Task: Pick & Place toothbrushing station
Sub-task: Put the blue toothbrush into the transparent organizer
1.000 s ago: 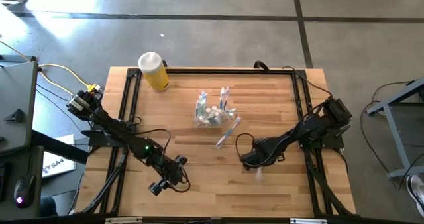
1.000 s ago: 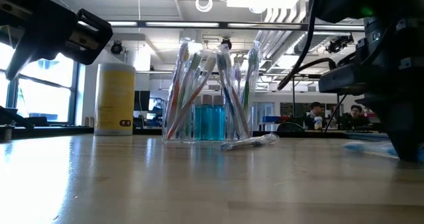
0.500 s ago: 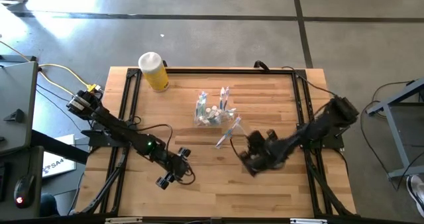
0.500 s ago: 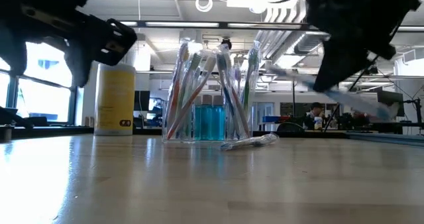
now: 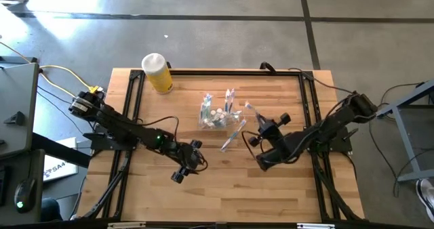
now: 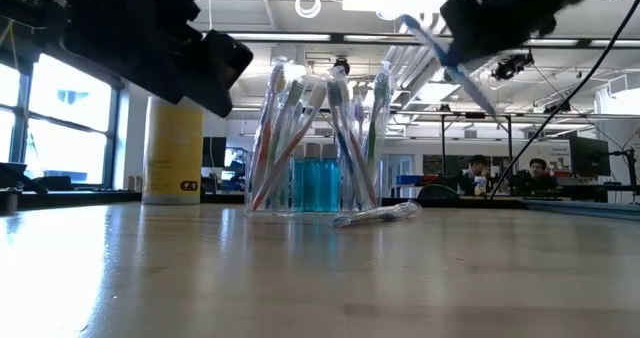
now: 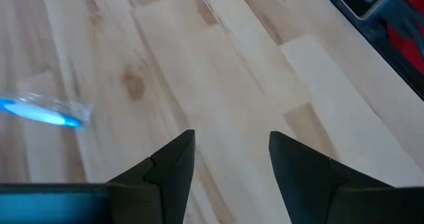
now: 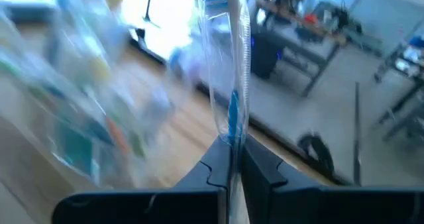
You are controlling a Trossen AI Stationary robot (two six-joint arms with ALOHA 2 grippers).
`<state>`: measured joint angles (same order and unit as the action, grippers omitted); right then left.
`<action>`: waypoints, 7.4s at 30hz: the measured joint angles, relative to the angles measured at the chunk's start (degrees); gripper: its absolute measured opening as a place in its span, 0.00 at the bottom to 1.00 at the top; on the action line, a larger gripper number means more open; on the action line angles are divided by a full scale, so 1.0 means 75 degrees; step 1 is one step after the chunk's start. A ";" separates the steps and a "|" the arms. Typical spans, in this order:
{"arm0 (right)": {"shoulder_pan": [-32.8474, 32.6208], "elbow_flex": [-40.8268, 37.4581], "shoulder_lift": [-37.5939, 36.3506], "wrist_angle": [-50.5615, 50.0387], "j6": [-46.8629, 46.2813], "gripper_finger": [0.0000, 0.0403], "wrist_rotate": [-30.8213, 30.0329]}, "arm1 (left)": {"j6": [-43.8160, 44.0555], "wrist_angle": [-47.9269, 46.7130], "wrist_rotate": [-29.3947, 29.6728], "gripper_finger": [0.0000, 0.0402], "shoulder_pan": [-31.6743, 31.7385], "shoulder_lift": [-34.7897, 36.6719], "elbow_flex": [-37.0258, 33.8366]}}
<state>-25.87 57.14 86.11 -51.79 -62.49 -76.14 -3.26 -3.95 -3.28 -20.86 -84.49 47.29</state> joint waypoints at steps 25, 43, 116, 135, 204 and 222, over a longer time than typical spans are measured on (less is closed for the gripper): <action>-0.1579 -0.2382 -0.0114 0.1938 -0.1185 0.02 -0.0136 | -0.0136 0.0792 -0.0552 0.47 0.1282 0.0000 0.0000; 0.0820 -0.5485 -0.0044 1.6665 0.9447 0.02 0.6161 | -0.0302 0.0726 -0.0849 0.47 0.1282 0.0000 0.0000; 0.3608 -0.4129 0.1700 1.5312 0.8721 0.38 0.7373 | 0.0269 -0.0440 -0.0913 0.47 0.1282 0.0000 -0.0003; 0.1153 -0.4129 0.1553 1.6542 1.1911 0.37 0.2846 | 0.0301 0.0896 0.1259 0.47 0.1282 -0.0003 -0.0003; -0.1905 -0.4129 0.1559 1.6650 1.2322 0.37 -0.0370 | 0.2852 0.1470 0.4140 0.47 0.1143 -0.4314 0.2797; -0.2308 -0.4126 0.1556 1.6654 1.2367 0.37 -0.0461 | 0.2371 0.0149 0.4095 0.26 0.1242 -0.4913 0.3768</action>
<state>-43.18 26.20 97.78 73.11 30.26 -79.59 14.53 -2.83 27.43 -11.55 -121.34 75.55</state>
